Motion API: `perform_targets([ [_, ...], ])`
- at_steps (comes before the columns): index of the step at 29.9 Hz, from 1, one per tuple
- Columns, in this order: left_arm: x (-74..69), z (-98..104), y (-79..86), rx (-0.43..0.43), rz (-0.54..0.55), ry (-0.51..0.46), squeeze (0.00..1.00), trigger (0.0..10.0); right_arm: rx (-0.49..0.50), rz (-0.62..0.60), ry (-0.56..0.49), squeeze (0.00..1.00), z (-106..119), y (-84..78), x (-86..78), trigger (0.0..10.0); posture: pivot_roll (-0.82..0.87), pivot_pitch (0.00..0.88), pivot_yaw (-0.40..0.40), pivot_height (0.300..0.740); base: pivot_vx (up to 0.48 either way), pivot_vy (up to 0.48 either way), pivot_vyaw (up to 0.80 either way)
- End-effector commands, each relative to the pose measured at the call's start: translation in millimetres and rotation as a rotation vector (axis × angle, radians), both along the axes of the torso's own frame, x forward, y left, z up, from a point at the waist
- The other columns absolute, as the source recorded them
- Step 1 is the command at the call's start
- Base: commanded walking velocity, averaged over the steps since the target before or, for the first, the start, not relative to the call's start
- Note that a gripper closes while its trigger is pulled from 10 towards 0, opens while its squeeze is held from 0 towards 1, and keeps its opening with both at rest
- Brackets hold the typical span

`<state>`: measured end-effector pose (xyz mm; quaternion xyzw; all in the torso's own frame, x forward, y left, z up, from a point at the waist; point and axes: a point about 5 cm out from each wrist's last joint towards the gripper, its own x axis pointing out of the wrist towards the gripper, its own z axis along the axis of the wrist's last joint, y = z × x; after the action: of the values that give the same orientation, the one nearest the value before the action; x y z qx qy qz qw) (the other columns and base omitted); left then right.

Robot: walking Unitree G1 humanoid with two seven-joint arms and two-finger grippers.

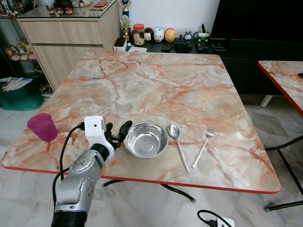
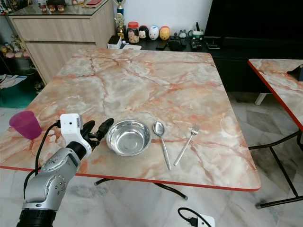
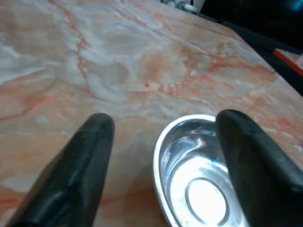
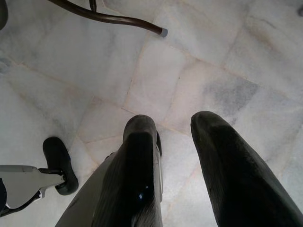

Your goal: Setting the table

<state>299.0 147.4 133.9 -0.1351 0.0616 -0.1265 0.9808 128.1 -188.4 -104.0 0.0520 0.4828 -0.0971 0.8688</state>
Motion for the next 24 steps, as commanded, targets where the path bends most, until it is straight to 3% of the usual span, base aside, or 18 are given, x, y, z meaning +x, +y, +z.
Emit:
perform_targets([
  [1, 2.6, 1, -1.6, 0.038, -0.010, 0.013, 1.00, 10.0, -0.002, 0.001, 0.012, 0.00, -1, -0.8, -1.8, 10.0, 0.06, 0.000, -0.010, 0.740, 0.000, 0.000, 0.00],
  [3, 2.5, -1, -1.2, 0.055, -0.012, 0.028, 1.00, 10.0, -0.002, 0.002, 0.012, 0.00, -1, -0.8, -1.6, 10.0, 0.07, 0.000, -0.012, 0.740, 0.000, 0.000, 0.00],
  [4, 2.8, -5, 0.3, 0.090, -0.006, 0.052, 0.00, 10.0, -0.001, 0.002, 0.012, 0.00, -1, -0.9, -1.4, 10.0, 0.07, 0.000, -0.012, 0.740, 0.000, 0.000, 0.00],
  [24, 10.9, -14, -3.5, 0.100, -0.009, 0.116, 0.00, 10.0, 0.001, -0.016, 0.008, 0.00, 0, -0.7, -0.4, 10.0, 0.07, 0.000, -0.011, 0.740, 0.000, 0.000, 0.00],
])
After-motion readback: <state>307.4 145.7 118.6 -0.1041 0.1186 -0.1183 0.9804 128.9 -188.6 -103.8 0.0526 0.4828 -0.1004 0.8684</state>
